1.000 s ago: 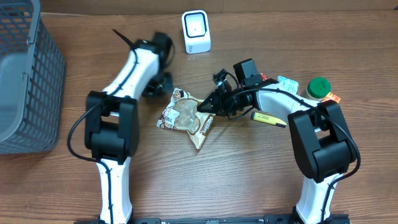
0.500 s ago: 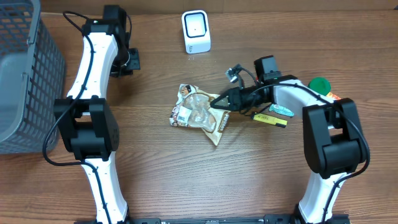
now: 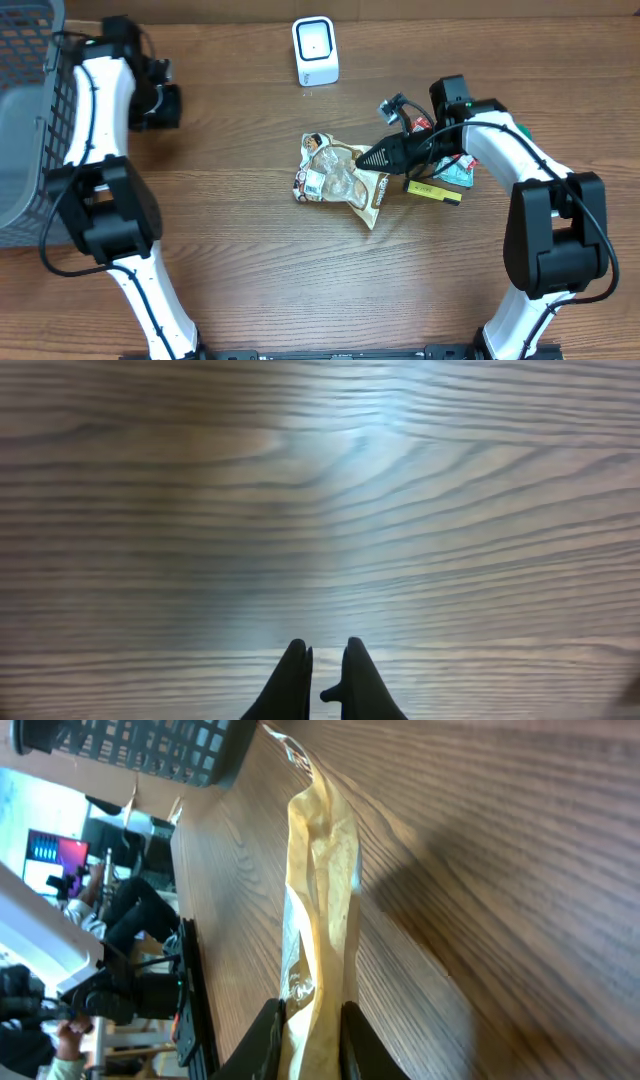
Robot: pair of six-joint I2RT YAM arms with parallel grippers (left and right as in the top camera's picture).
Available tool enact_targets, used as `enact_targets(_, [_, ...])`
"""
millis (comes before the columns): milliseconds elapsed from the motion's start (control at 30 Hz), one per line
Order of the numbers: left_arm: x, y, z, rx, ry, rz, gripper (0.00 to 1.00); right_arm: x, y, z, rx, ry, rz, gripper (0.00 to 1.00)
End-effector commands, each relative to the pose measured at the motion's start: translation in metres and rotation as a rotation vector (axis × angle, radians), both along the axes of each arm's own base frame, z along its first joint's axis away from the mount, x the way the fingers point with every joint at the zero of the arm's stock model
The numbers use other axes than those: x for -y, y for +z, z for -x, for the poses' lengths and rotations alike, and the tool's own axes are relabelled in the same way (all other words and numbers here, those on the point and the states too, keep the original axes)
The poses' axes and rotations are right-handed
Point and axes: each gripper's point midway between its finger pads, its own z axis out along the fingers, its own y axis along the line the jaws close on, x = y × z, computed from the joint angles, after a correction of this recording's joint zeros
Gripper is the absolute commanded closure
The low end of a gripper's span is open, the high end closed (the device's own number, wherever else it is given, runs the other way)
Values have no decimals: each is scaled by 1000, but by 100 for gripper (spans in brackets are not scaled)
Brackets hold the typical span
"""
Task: Scan the item barcode
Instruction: 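Lift the snack bag with the right gripper while the left gripper withdraws, then hold the snack bag in front of the scanner window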
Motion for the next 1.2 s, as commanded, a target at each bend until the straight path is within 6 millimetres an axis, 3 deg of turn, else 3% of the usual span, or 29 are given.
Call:
enact_targets(0, [-2, 19, -4, 61, -32, 54, 95, -3, 30, -8, 130, 30, -22, 97])
enact_targets(200, [0, 19, -4, 63, -74, 49, 88, -4, 35, -12, 145, 26, -30, 97])
enact_targets(267, [1, 19, -4, 63, -75, 48, 76, -3, 37, -15, 160, 23, -17, 97])
enact_targets(300, [2, 18, -5, 65, -76, 48, 59, -3, 39, -19, 174, 21, -7, 97])
enact_targets(333, [2, 19, -5, 68, -77, 48, 23, -2, 42, -22, 186, 17, 2, 97])
enact_targets(367, [2, 19, -7, 73, -78, 47, 0, -1, 47, -29, 196, 2, 21, 97])
enact_targets(533, [2, 19, -9, 80, -78, 45, 0, 16, 78, -72, 324, -100, 215, 97])
enact_targets(700, [2, 19, -9, 80, -78, 45, 0, 31, 149, -109, 535, -205, 342, 97])
enact_targets(867, [2, 19, -9, 80, -78, 45, 0, 44, 195, -140, 761, -315, 520, 97])
enact_targets(1033, [2, 19, -9, 80, -78, 45, 0, 27, 202, -164, 980, -285, 658, 97])
enact_targets(1167, [2, 19, -9, 80, -79, 45, 0, 8, 180, -186, 1100, -209, 778, 97])
